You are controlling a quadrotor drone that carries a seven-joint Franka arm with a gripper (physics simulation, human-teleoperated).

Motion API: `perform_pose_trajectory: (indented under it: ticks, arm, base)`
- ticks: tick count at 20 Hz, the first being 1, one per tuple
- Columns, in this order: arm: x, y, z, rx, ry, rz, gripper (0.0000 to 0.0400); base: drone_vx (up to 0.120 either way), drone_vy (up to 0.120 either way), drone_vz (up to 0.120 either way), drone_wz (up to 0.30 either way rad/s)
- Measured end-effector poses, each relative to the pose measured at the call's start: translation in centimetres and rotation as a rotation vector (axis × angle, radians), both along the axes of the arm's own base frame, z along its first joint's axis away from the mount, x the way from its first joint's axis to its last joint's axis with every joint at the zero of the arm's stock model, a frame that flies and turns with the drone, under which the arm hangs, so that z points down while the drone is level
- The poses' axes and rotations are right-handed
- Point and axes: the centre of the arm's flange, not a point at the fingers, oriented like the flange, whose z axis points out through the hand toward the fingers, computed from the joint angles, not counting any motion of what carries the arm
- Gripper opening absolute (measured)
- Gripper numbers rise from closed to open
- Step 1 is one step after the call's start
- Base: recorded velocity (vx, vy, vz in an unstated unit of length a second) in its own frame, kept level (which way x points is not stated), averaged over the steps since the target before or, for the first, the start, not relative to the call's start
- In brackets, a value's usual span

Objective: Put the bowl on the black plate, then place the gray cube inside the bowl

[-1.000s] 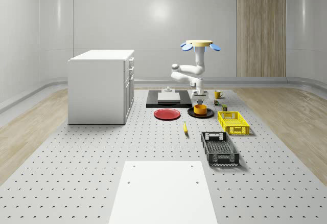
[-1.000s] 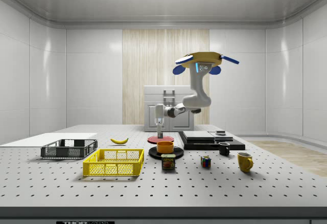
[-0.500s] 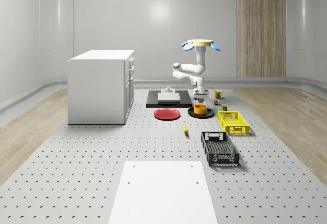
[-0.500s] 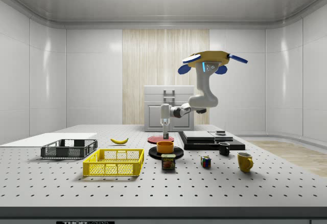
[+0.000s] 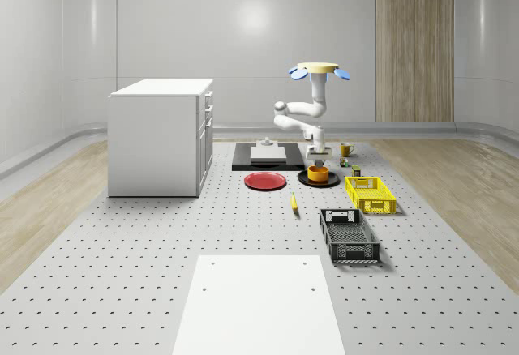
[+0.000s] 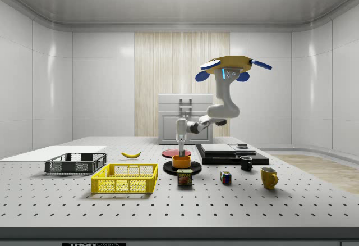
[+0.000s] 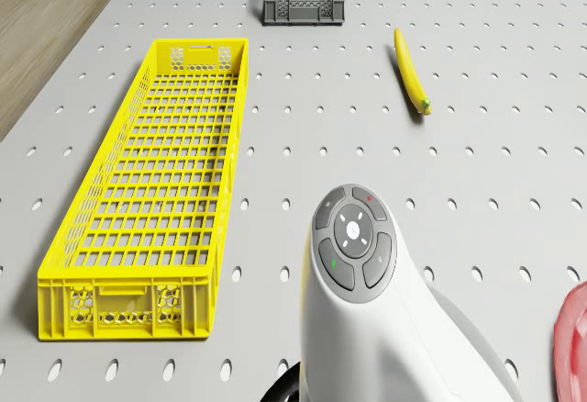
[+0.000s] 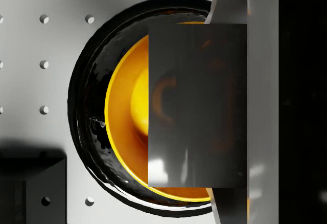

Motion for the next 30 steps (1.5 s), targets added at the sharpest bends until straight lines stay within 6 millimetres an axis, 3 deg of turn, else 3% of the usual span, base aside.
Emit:
perform_pose_trajectory:
  ticks: [14,17,22,30]
  arm:
    - [0.0,0.0,5.2,0.0,0.0,0.0,0.025]
    - [0.0,0.0,5.7,0.0,0.0,0.0,0.0323]
    - [0.0,0.0,4.5,0.0,0.0,0.0,0.0378]
    - [0.0,0.0,1.6,0.0,0.0,0.0,0.0397]
  base:
    - [0.0,0.0,0.0,0.0]
    - [0.0,0.0,0.0,0.0]
    - [0.0,0.0,0.0,0.0]
    - [0.0,0.0,0.0,0.0]
